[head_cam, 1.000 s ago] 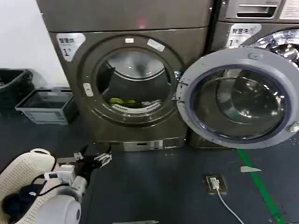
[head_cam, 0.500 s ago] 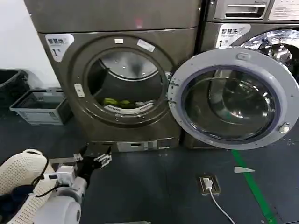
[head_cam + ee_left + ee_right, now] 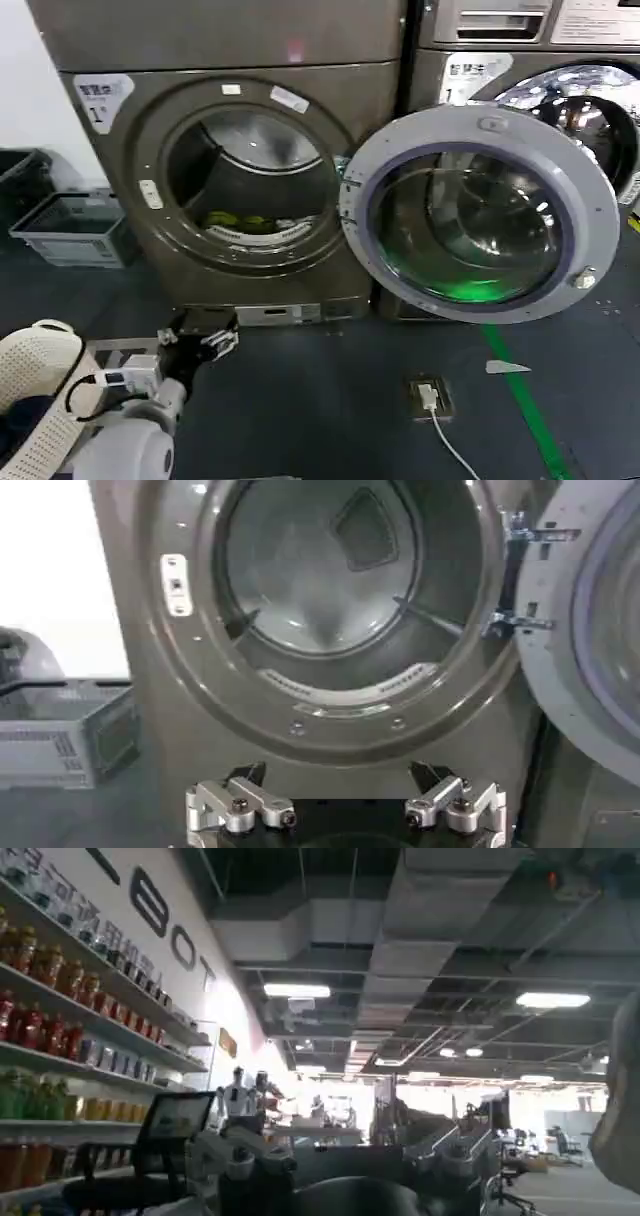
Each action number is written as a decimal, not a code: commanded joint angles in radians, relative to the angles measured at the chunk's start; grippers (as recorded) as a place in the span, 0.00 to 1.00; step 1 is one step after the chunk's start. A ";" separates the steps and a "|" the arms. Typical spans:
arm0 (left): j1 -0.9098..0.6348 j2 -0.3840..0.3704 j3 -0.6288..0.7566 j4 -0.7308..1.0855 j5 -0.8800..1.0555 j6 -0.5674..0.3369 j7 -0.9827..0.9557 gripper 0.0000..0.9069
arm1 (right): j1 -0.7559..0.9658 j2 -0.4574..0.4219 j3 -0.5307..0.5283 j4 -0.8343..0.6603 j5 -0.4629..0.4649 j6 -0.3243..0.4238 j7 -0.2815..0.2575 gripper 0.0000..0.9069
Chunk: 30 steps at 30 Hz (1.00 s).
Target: Grasp the clothes from the dryer.
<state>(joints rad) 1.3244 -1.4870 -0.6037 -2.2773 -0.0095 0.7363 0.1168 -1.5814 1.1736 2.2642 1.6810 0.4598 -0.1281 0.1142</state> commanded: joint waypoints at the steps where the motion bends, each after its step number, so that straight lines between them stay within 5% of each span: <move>1: 0.003 0.005 -0.002 -0.007 -0.004 0.049 -0.005 1.00 | 0.002 -0.003 0.007 -0.007 0.030 0.034 0.054 1.00; 30: 0.010 0.003 0.007 0.000 -0.006 0.049 -0.021 1.00 | -0.024 0.017 0.031 -0.004 0.086 0.056 0.051 1.00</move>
<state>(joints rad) 1.3336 -1.4822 -0.5974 -2.2799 -0.0203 0.7364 0.0971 -1.6040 1.1882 2.2965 1.6756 0.5406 -0.0749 0.1648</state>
